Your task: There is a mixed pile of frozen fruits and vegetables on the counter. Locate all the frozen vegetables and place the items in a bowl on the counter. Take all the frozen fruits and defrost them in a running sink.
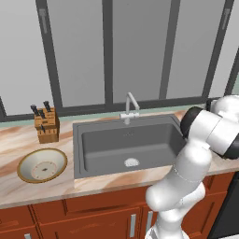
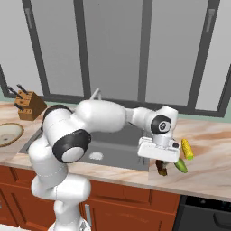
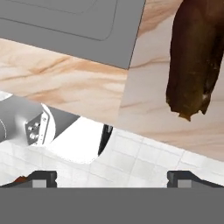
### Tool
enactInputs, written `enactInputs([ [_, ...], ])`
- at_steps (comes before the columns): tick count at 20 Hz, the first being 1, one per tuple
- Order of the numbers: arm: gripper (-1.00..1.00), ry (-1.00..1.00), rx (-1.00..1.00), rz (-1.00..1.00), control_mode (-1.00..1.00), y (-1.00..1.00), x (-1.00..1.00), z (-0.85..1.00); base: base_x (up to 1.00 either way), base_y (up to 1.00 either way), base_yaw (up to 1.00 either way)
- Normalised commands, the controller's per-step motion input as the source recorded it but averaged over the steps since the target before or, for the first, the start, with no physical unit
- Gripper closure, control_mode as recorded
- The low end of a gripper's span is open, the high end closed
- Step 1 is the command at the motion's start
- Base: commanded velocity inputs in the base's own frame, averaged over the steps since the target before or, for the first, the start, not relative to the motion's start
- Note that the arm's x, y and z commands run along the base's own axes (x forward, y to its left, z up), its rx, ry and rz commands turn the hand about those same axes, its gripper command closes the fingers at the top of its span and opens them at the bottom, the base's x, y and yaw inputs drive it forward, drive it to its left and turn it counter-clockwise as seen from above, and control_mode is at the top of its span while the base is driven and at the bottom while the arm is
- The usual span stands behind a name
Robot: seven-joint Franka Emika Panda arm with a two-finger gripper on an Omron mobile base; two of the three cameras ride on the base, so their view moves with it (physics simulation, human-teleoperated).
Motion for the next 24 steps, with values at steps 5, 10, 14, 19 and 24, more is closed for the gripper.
enactInputs([
  [5,-1.00,-0.08,0.01,0.18,-1.00,-0.18,0.23,-0.13,0.00,0.00,0.00],
  [10,-1.00,-0.17,-0.05,0.05,-1.00,-0.01,0.03,-0.20,0.00,0.00,0.00],
  [14,-1.00,-0.30,-0.11,-0.08,-1.00,0.15,0.00,-0.27,0.00,0.00,0.00],
  [19,-1.00,-0.16,-0.19,-0.14,-1.00,0.26,0.08,-0.18,0.00,0.00,0.00],
  [24,-1.00,0.03,-0.22,-0.08,-1.00,0.09,0.39,-0.29,0.00,0.00,0.00],
])
